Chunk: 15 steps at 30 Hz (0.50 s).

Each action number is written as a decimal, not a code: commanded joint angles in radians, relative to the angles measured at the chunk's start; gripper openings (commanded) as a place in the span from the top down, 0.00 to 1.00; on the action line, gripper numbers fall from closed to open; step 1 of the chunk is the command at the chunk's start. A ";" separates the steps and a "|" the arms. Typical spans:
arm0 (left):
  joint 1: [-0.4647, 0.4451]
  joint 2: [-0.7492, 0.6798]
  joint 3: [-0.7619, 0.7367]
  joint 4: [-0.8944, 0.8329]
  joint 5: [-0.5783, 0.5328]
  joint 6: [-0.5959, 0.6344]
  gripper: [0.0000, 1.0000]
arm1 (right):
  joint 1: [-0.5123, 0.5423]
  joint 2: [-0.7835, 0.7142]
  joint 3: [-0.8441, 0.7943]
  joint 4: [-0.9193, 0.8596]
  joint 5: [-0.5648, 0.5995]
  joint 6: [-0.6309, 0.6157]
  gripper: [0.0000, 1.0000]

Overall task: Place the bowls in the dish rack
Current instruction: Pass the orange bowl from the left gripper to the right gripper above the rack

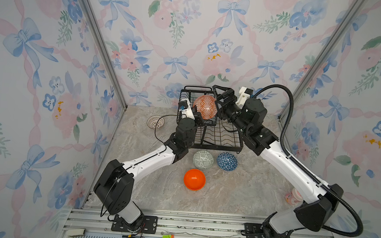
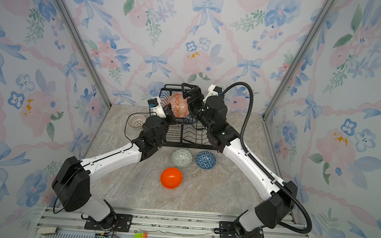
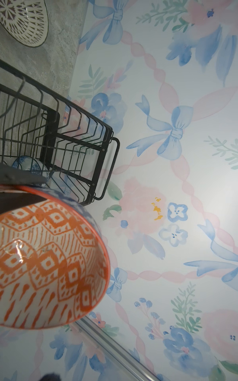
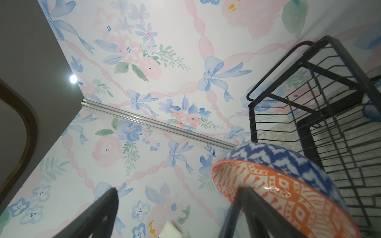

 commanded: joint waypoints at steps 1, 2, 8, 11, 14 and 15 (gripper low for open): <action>-0.013 0.013 0.044 0.156 -0.055 0.065 1.00 | 0.006 0.025 0.035 0.070 -0.038 0.089 0.06; -0.017 0.018 0.044 0.168 -0.060 0.071 1.00 | 0.006 0.029 0.035 0.073 -0.035 0.093 0.07; -0.052 0.026 0.008 0.294 -0.115 0.152 1.00 | -0.018 0.053 0.025 0.095 -0.032 0.138 0.15; -0.063 0.028 -0.016 0.365 -0.122 0.206 1.00 | -0.030 0.067 0.024 0.111 -0.039 0.156 0.18; -0.075 0.032 -0.037 0.424 -0.126 0.254 1.00 | -0.037 0.085 0.033 0.121 -0.044 0.164 0.20; -0.080 0.033 -0.042 0.441 -0.125 0.269 1.00 | -0.041 0.089 0.038 0.119 -0.046 0.167 0.21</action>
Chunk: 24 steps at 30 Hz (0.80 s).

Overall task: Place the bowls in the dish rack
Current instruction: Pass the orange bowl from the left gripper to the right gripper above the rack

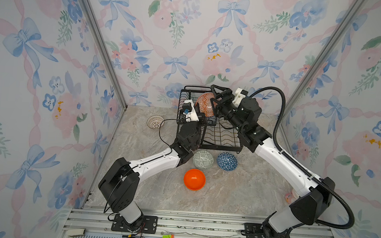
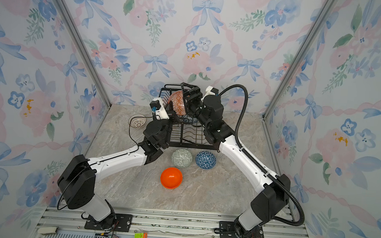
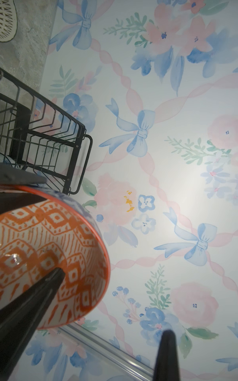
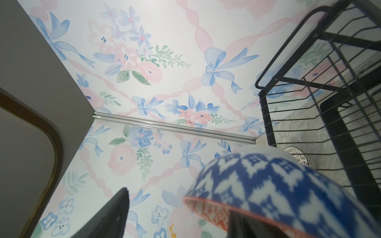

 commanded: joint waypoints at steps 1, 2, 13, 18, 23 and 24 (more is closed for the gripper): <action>-0.014 0.002 -0.021 0.169 -0.023 0.090 1.00 | -0.017 0.031 0.035 0.039 -0.020 0.029 0.22; -0.020 0.003 -0.025 0.185 -0.023 0.108 1.00 | -0.021 0.035 0.034 0.045 -0.020 0.034 0.23; -0.054 0.010 -0.060 0.300 -0.047 0.226 1.00 | -0.035 0.038 0.029 0.047 -0.017 0.033 0.41; -0.067 0.018 -0.062 0.331 -0.055 0.266 1.00 | -0.035 0.024 0.010 0.049 -0.015 0.026 0.55; -0.077 0.018 -0.059 0.340 -0.058 0.296 1.00 | -0.035 0.006 -0.007 0.049 -0.012 0.015 0.66; -0.080 0.017 -0.059 0.342 -0.057 0.307 1.00 | -0.035 0.002 -0.011 0.049 -0.014 0.015 0.69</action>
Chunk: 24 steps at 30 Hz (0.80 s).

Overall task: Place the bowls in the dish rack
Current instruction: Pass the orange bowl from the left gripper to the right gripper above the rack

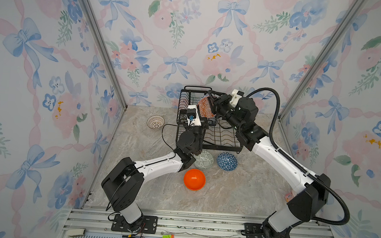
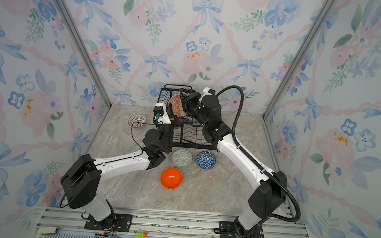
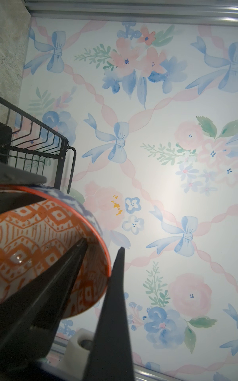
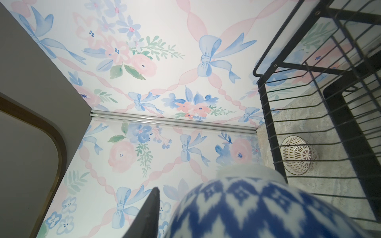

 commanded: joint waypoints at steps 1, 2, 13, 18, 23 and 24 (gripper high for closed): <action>-0.026 -0.005 -0.004 0.111 0.011 0.052 1.00 | -0.026 -0.028 -0.014 0.039 0.038 -0.033 0.73; -0.029 -0.004 -0.003 0.115 0.009 0.061 1.00 | -0.025 -0.033 -0.017 0.039 0.041 -0.036 0.76; -0.037 -0.012 -0.009 0.118 0.006 0.095 1.00 | -0.026 -0.074 -0.055 0.031 0.052 -0.066 0.97; -0.040 -0.018 -0.012 0.117 0.002 0.095 0.99 | -0.028 -0.081 -0.068 0.038 0.051 -0.070 1.00; -0.044 -0.017 -0.012 0.118 0.003 0.107 0.92 | -0.028 -0.084 -0.075 0.047 0.044 -0.070 1.00; -0.045 -0.016 -0.012 0.118 0.004 0.111 0.91 | -0.029 -0.085 -0.076 0.047 0.046 -0.070 1.00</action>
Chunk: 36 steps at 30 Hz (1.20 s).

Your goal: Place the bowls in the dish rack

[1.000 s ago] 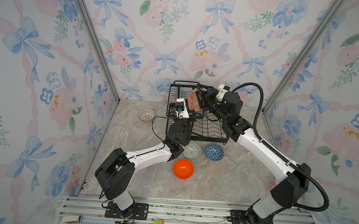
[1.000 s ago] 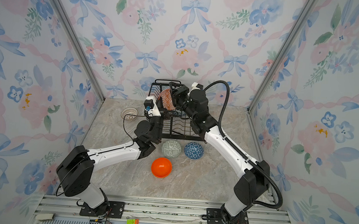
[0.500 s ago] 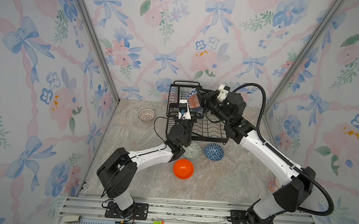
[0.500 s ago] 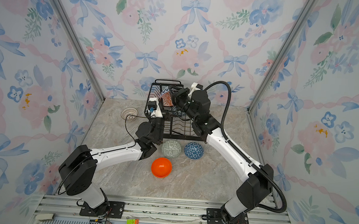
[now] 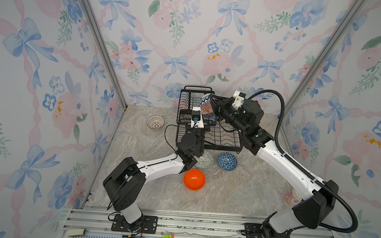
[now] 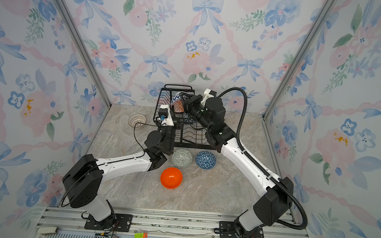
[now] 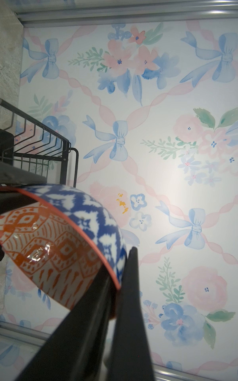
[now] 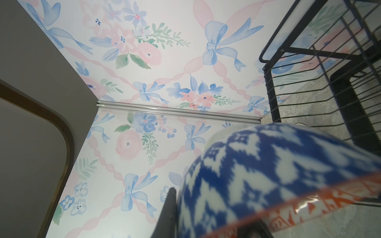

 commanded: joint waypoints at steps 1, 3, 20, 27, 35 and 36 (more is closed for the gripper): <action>-0.022 -0.027 -0.004 0.104 0.010 0.029 0.91 | -0.034 -0.013 -0.019 0.048 0.090 -0.081 1.00; -0.022 -0.029 -0.007 0.105 0.008 0.031 0.89 | -0.034 -0.014 -0.022 0.047 0.091 -0.082 1.00; -0.030 -0.051 -0.033 0.103 0.006 0.049 0.70 | -0.068 -0.042 -0.056 0.064 0.084 -0.085 1.00; -0.035 -0.055 -0.043 0.101 0.004 0.050 0.54 | -0.109 -0.081 -0.097 0.067 0.074 -0.088 1.00; -0.047 -0.076 -0.048 0.057 0.009 0.061 0.32 | -0.169 -0.135 -0.167 0.069 0.054 -0.098 1.00; -0.048 -0.079 -0.047 0.048 0.013 0.062 0.31 | -0.176 -0.142 -0.175 0.066 0.050 -0.103 1.00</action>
